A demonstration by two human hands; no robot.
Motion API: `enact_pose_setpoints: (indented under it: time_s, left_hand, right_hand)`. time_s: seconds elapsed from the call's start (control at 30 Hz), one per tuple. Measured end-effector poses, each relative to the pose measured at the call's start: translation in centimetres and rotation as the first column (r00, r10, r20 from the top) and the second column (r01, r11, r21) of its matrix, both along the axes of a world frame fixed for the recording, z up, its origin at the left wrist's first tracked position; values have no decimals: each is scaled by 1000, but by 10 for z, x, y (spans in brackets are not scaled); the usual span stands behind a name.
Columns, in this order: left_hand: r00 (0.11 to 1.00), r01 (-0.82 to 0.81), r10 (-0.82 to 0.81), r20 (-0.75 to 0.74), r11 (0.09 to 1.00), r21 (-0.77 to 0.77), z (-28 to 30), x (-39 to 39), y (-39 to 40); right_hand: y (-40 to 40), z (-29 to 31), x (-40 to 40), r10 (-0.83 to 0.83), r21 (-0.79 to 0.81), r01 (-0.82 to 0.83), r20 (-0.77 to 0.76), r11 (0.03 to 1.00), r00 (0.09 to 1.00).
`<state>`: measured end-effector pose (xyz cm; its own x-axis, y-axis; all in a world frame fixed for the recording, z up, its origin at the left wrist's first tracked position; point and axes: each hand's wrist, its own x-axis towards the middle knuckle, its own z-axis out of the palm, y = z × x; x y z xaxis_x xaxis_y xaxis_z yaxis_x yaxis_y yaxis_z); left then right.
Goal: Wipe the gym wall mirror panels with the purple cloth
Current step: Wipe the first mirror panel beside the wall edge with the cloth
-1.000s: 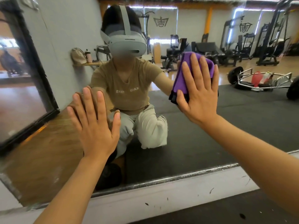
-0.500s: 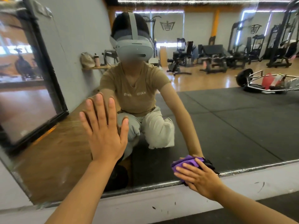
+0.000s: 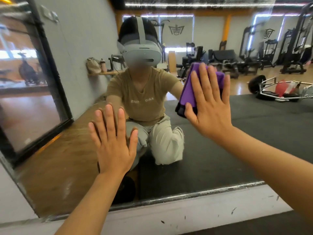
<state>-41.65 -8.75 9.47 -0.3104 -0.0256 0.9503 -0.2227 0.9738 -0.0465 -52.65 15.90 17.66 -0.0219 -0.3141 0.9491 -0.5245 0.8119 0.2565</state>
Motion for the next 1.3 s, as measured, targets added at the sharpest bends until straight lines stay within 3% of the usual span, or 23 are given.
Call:
enact_pose_setpoints:
  time_s: [0.23,0.3,0.53,0.67,0.8,0.9,1.0,1.07,1.17,1.3]
  left_hand:
    - [999,38,-38,-3,999,-1,-1,-1,-1]
    - [999,35,-35,-8,999,2,-1,-1,-2]
    - [999,27,-27,-33,1000,3,-2,-3,-2]
    - [999,23,-23,-39,1000,-9,-3,-5,-2]
    - [999,-1,0,-38,1000,-20,-3,-5,-2]
    - [999,8,-8,-42,1000,-17,-2,-4,-1]
    - [999,14,-15,-33,1000,-9,0,-3,-1]
    - [1000,18,-18,-21,1000,0,0,-3,-1]
    - [1000,19,-19,-2,1000,11,1,0,-1]
    - [998,54,-55,41,998,27,3,8,-3]
  right_hand:
    - [-15,-5,-2,26,-120,-29,-25,992,999]
    - [-16,-21,-3,44,-89,-45,-22,995,999]
    - [3,-149,-5,42,203,-33,-40,979,998]
    - [27,-240,-6,-95,560,108,-52,822,994]
    - [37,-283,1,-151,669,114,-3,735,988]
    - [43,-273,1,-134,721,92,0,687,991]
    - [40,-227,-1,-45,770,27,3,637,999]
    - [25,-173,0,30,703,-24,4,711,1000]
    - [-4,-74,1,102,477,-58,-67,877,993]
    - [-30,-1,7,44,143,-35,-62,989,997]
